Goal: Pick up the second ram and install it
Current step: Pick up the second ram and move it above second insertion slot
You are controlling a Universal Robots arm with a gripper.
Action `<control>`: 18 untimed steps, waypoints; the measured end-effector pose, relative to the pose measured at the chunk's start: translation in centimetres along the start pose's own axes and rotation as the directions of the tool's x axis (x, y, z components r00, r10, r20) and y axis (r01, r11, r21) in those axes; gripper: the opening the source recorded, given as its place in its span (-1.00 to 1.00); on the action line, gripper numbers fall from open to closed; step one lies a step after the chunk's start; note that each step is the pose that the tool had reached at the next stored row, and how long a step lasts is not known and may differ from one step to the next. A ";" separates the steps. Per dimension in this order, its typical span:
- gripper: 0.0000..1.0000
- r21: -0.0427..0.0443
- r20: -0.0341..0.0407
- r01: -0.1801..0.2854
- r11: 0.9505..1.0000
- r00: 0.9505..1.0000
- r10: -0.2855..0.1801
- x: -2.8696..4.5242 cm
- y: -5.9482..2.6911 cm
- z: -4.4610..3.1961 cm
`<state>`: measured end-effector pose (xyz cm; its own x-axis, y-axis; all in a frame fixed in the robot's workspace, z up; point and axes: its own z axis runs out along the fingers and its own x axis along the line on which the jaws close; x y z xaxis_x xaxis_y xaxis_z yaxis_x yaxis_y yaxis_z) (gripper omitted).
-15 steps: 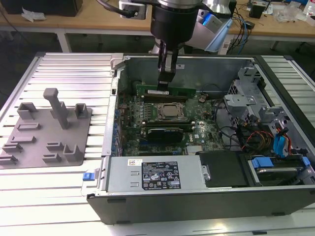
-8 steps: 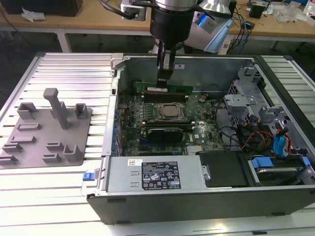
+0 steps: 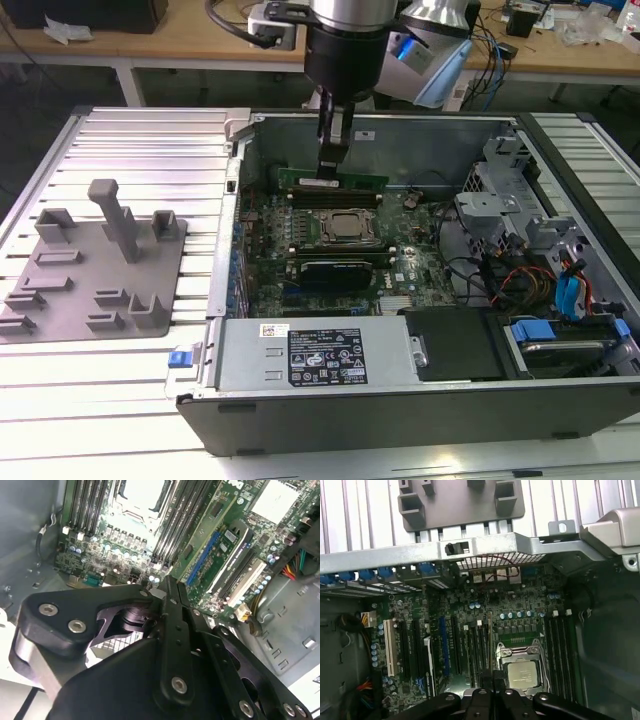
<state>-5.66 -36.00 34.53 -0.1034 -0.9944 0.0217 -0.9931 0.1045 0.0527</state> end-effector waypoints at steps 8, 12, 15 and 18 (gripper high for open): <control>-0.82 0.001 -0.002 0.034 0.999 0.999 -0.034 -0.07 -0.48 1.15; -0.82 0.001 -0.002 0.035 0.999 0.999 -0.035 -0.08 -0.51 1.67; -0.82 0.001 -0.003 0.036 0.999 0.999 -0.036 -0.09 -0.53 2.06; -0.82 0.001 -0.003 0.038 0.999 0.999 -0.038 -0.09 -0.54 2.31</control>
<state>-5.23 -36.00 32.19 -0.0654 -0.9976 0.0223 -0.9964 0.0665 0.0527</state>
